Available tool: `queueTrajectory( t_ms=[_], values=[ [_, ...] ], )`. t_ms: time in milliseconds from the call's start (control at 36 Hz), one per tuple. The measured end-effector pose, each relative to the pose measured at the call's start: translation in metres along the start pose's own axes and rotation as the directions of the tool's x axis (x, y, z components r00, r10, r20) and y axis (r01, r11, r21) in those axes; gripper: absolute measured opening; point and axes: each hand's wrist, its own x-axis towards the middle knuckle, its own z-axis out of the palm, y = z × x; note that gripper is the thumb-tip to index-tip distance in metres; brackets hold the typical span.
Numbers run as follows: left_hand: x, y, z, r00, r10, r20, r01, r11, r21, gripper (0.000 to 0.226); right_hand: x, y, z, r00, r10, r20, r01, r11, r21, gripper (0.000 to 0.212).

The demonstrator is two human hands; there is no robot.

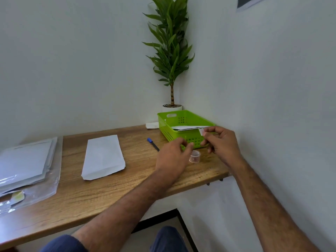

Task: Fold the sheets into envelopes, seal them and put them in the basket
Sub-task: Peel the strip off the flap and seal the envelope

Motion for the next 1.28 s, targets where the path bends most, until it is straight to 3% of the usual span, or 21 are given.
queueTrajectory(
  t_ms=[111,194,361,556,667,750,806,861,972,1028,1111,1278],
  values=[
    [0.026,-0.020,-0.046,0.990,-0.131,-0.051,0.110,0.949,-0.295,0.047,0.013,-0.025,0.041,0.991,-0.078,0.104,0.084,0.995,-0.053,0.015],
    [0.053,-0.042,-0.093,0.964,-0.234,-0.126,0.171,0.909,-0.381,0.051,0.024,-0.042,0.088,0.968,-0.062,0.244,0.082,0.994,-0.072,0.014],
    [0.093,-0.107,-0.182,0.905,-0.300,-0.302,0.213,0.934,-0.289,0.049,0.051,-0.051,0.197,0.902,0.017,0.430,-0.039,0.998,0.043,0.014],
    [0.112,-0.204,-0.234,0.824,-0.457,-0.335,0.386,0.885,-0.259,0.027,0.079,-0.035,0.313,0.856,0.161,0.491,-0.231,0.969,0.086,0.023],
    [0.101,-0.245,-0.226,0.797,-0.523,-0.302,0.447,0.847,-0.287,0.029,0.088,-0.004,0.360,0.877,0.132,0.462,-0.138,0.990,-0.021,0.019],
    [0.088,-0.271,-0.213,0.808,-0.524,-0.271,0.488,0.851,-0.192,0.027,0.093,0.025,0.382,0.878,0.073,0.473,-0.026,0.994,-0.106,0.013],
    [0.083,-0.279,-0.211,0.810,-0.521,-0.270,0.495,0.854,-0.162,0.021,0.096,0.043,0.388,0.871,0.059,0.487,0.021,0.987,-0.157,0.020],
    [0.082,-0.281,-0.210,0.789,-0.552,-0.270,0.501,0.832,-0.238,0.017,0.097,0.056,0.388,0.859,0.070,0.507,0.041,0.978,-0.205,0.032],
    [0.083,-0.277,-0.204,0.729,-0.670,-0.140,0.565,0.704,-0.429,0.018,0.103,0.074,0.378,0.875,0.125,0.467,-0.013,0.972,-0.235,0.032],
    [0.085,-0.273,-0.200,0.689,-0.724,-0.008,0.592,0.570,-0.570,0.023,0.104,0.081,0.371,0.894,0.141,0.424,-0.042,0.971,-0.234,0.029],
    [0.087,-0.267,-0.198,0.659,-0.737,0.153,0.590,0.379,-0.713,0.011,0.100,0.091,0.365,0.920,0.163,0.357,-0.094,0.975,-0.203,0.028],
    [0.089,-0.271,-0.203,0.617,-0.734,0.284,0.573,0.171,-0.802,0.010,0.091,0.093,0.370,0.938,0.148,0.315,-0.103,0.982,-0.156,0.028]
  ],
)
